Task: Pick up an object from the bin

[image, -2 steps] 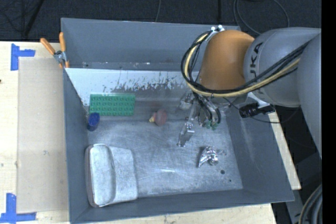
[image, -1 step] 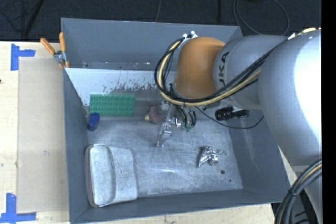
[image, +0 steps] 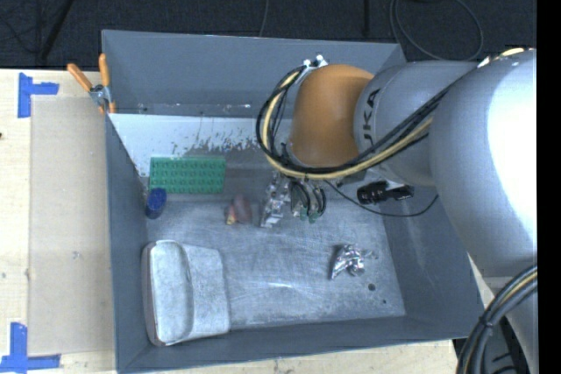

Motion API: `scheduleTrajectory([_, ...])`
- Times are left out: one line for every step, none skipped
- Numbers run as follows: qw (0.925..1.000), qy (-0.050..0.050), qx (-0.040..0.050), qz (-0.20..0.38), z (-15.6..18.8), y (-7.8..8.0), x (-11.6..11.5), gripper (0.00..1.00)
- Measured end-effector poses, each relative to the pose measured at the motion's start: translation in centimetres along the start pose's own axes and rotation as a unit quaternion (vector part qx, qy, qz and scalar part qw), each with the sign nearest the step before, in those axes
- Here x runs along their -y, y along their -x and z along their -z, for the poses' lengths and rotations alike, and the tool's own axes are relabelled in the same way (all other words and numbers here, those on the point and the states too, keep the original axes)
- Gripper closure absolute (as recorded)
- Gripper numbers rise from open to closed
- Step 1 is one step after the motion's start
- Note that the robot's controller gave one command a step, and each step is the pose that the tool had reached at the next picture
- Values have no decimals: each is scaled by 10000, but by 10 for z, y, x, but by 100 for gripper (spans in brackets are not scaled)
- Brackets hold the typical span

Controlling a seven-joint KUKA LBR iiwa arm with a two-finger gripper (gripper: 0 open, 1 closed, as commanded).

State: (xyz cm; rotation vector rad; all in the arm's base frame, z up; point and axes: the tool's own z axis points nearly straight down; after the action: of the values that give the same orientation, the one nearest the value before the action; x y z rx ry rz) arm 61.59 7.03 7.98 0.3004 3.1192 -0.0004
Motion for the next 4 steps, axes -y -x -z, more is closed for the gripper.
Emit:
scheduleTrajectory([9995, 2, -14, 315, 58, -17, 13, 100])
scheduleTrajectory([9941, 10, -56, 1081, 78, -89, -40, 100])
scheduleTrajectory([9944, 0, -52, 1056, 77, -87, -38, 0])
scheduleTrajectory([9803, 15, -26, 1973, 33, -17, -110, 0])
